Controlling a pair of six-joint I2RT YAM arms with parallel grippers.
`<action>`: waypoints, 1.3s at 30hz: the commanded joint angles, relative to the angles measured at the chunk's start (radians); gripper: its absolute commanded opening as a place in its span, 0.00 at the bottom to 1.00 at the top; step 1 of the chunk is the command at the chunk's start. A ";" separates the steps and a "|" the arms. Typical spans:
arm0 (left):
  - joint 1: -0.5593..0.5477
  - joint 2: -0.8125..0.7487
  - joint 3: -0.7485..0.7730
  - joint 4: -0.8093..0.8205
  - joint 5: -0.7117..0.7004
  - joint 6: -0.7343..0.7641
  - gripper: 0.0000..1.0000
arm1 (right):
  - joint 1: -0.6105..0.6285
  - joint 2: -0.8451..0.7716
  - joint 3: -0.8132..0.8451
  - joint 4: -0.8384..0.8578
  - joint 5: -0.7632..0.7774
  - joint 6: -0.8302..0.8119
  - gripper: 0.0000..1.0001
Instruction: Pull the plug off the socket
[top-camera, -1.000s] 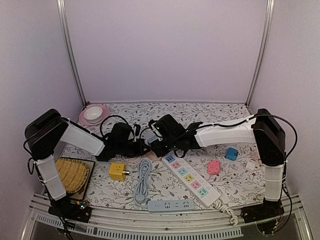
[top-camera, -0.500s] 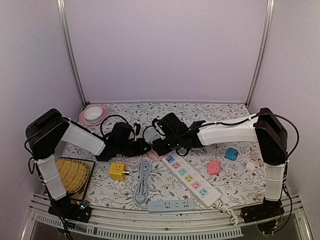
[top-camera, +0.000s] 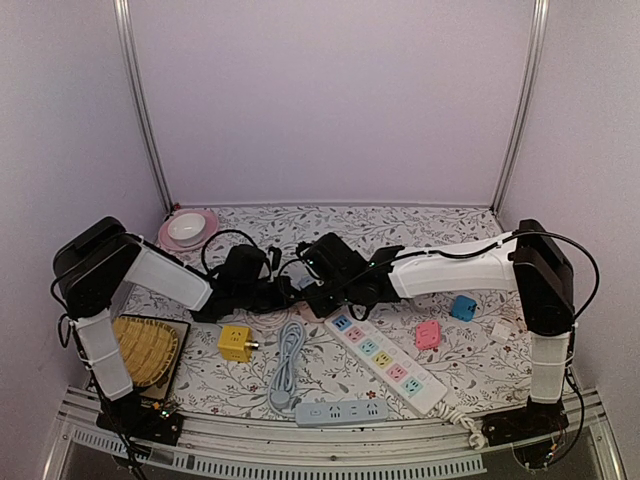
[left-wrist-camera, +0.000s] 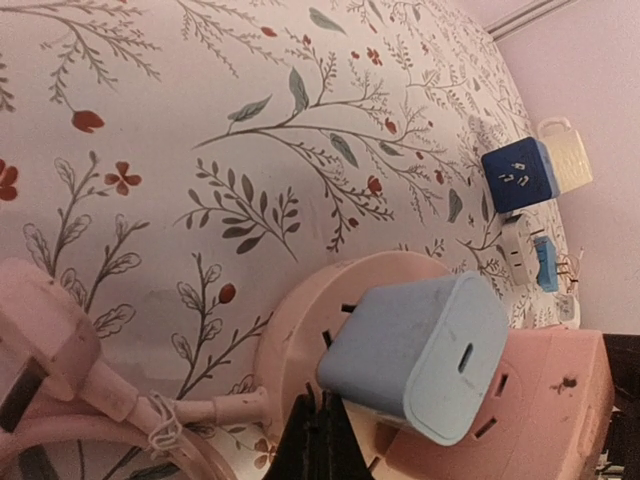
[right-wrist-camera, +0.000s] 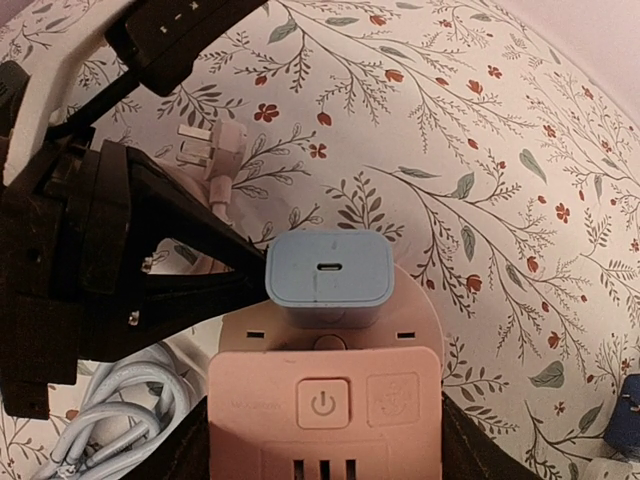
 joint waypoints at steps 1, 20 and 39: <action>-0.023 0.050 -0.023 -0.203 -0.020 0.006 0.00 | 0.010 -0.051 0.069 0.138 -0.073 -0.001 0.33; -0.026 -0.136 -0.029 -0.209 0.021 0.029 0.00 | -0.023 0.039 0.054 0.199 -0.094 0.049 0.33; -0.030 -0.045 -0.036 -0.213 -0.012 -0.011 0.00 | -0.023 0.052 0.054 0.161 -0.083 0.065 0.76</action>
